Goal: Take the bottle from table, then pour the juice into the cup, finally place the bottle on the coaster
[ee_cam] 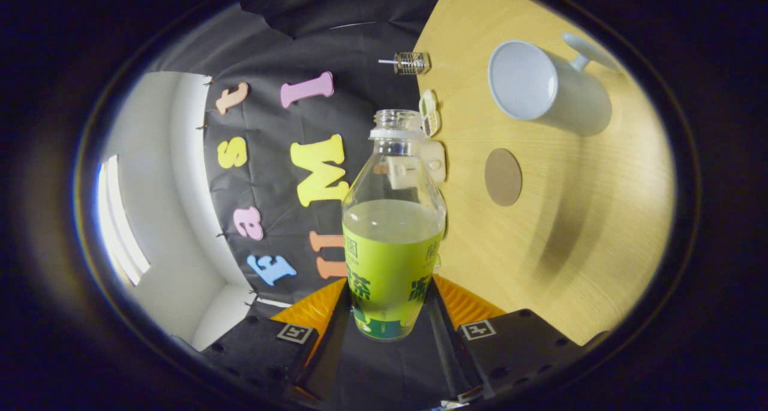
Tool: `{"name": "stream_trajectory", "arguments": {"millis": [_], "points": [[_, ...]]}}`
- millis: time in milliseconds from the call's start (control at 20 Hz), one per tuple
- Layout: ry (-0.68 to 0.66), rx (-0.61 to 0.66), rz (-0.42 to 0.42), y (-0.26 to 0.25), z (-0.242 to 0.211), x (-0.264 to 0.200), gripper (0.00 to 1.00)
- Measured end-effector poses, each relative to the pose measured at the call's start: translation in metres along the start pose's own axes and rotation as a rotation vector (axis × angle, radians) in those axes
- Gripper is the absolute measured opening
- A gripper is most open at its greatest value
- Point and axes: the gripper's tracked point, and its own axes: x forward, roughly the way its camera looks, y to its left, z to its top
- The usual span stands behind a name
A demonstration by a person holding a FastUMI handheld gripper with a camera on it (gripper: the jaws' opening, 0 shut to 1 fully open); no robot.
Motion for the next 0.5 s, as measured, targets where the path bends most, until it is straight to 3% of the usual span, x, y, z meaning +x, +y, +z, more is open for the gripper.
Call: {"name": "stream_trajectory", "arguments": {"millis": [500], "points": [[-0.026,0.08,0.044,0.009,0.013,0.003,0.75]]}}
